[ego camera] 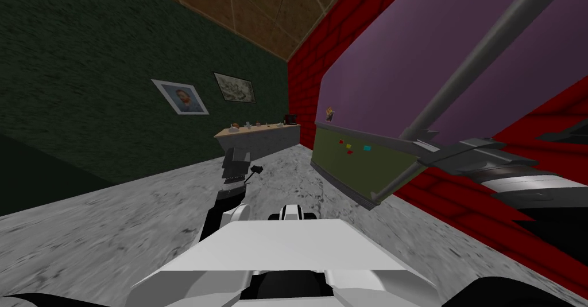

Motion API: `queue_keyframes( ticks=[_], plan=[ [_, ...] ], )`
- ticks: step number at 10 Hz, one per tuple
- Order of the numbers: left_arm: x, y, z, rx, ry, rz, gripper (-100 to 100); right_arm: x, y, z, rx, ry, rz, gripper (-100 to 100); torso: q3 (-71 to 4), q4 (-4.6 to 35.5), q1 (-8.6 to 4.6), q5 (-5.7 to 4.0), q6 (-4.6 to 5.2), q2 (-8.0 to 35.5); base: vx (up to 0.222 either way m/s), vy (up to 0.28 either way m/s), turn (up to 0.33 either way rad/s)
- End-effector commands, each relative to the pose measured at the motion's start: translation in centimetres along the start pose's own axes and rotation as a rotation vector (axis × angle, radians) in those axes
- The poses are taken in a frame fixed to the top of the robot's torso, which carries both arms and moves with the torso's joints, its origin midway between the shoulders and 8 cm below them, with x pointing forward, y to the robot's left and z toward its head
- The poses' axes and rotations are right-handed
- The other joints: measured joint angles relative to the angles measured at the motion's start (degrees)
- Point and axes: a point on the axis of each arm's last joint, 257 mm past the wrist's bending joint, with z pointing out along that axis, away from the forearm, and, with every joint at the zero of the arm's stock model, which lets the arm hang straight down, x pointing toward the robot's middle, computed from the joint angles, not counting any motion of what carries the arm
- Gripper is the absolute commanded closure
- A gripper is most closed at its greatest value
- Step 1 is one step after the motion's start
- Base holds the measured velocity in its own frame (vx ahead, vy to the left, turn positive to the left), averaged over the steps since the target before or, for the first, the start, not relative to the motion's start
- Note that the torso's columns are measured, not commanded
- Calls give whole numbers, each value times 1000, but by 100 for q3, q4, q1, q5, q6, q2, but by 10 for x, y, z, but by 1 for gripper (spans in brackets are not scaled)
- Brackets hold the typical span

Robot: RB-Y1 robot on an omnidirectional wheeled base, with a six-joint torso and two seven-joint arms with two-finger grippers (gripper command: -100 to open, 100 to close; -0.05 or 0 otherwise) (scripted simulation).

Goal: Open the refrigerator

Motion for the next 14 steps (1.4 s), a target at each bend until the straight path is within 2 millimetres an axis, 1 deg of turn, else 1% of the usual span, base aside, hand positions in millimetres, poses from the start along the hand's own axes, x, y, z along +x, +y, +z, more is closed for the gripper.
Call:
queue_keyframes(
  ticks=[1,2,3,4,5,7,8,9,10,11,12,13,14],
  plan=[
    [0,0,0,0,0,0,0,18,-5,-7,7,58,-15,100,-9,-6,17,8,-9,-4,42,337,-6],
    [0,0,0,0,0,0,0,31,-8,-14,9,100,-26,100,-6,2,-9,12,-15,7,23,320,54],
    [0,0,0,0,0,0,0,31,-8,-14,9,100,-26,100,3,5,-20,2,-7,16,30,260,17],
    [0,0,0,0,0,0,0,44,-10,-20,11,141,-37,100,5,10,-40,3,-2,21,53,301,37],
    [0,0,0,0,0,0,0,44,-10,-20,11,141,-37,100,7,7,-17,1,2,18,99,272,11],
    [0,0,0,0,0,0,0,70,-16,-35,17,222,-62,100,-10,0,-3,9,-5,-5,134,355,26],
    [0,0,0,0,0,0,0,70,-16,-35,17,222,-62,100,-4,-4,9,6,-6,2,29,309,8],
    [0,0,0,0,0,0,0,82,-20,-43,20,262,-76,100,12,10,-24,8,-3,34,68,351,54],
    [0,0,0,0,0,0,0,93,-24,-51,24,301,-91,100,23,14,-13,-1,12,37,98,434,78],
    [0,0,0,0,0,0,0,93,-24,-51,24,301,-91,100,34,20,6,5,29,52,88,331,10],
    [0,0,0,0,0,0,0,93,-20,-51,14,296,-85,100,47,34,-23,13,35,78,37,134,-22],
    [0,0,0,0,0,0,0,107,-18,-68,8,353,-85,100,58,47,-72,10,33,105,110,165,127],
    [0,0,0,0,0,0,0,107,-18,-68,8,353,-85,100,60,34,-46,-16,42,83,145,193,56]
  ],
)
